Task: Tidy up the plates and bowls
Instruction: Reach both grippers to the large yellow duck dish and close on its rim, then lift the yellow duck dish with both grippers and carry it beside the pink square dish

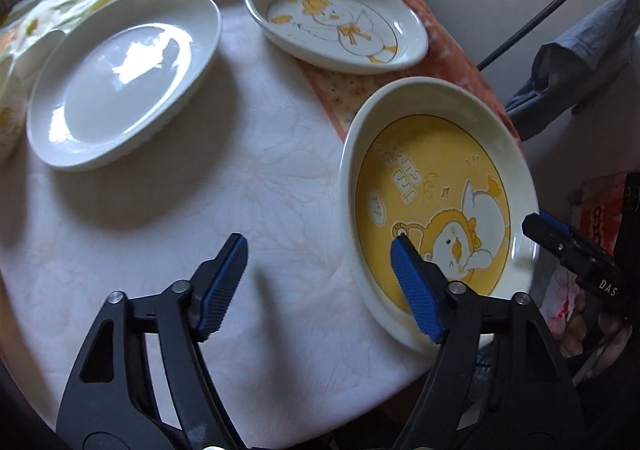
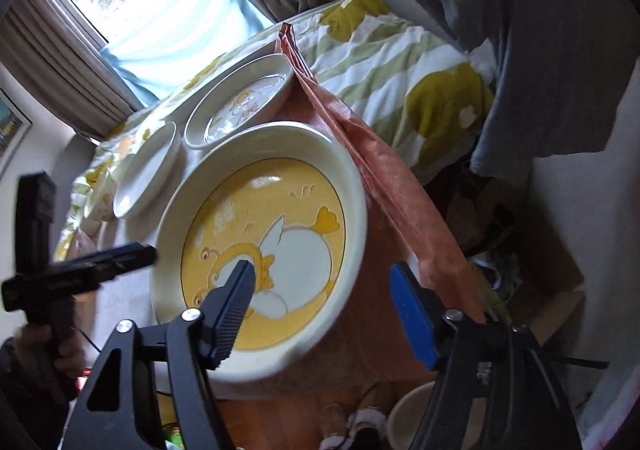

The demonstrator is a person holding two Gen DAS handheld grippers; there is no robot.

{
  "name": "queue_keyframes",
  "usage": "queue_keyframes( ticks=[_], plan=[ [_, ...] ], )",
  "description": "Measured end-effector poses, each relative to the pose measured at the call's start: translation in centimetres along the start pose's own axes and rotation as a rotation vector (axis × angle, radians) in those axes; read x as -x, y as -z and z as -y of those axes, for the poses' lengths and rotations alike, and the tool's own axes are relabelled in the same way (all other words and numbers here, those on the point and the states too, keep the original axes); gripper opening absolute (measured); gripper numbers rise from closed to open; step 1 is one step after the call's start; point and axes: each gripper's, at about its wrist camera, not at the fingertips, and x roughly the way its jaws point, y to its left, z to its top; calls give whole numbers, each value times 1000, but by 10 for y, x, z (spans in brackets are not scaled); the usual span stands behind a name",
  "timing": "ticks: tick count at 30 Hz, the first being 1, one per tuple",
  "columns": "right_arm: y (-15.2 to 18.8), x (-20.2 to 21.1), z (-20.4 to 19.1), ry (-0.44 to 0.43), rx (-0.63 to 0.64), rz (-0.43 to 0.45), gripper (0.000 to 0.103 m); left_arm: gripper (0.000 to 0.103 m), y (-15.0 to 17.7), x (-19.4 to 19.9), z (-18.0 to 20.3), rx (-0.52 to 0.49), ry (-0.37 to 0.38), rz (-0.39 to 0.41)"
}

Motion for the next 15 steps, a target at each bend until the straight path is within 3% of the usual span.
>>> queue_keyframes(
  ticks=[6,11,13,15],
  plan=[
    [-13,-18,7,-46,16,-41,31,54,-8,-12,7,-2,-11,-23],
    [-23,-29,12,-53,19,-58,19,38,-7,-10,10,-6,-37,-25],
    [-25,-32,17,-62,4,-65,13,25,-13,-15,9,1,-12,-34],
    [-28,-33,22,-75,-8,-69,10,19,-14,-14,10,11,6,-41]
  ],
)
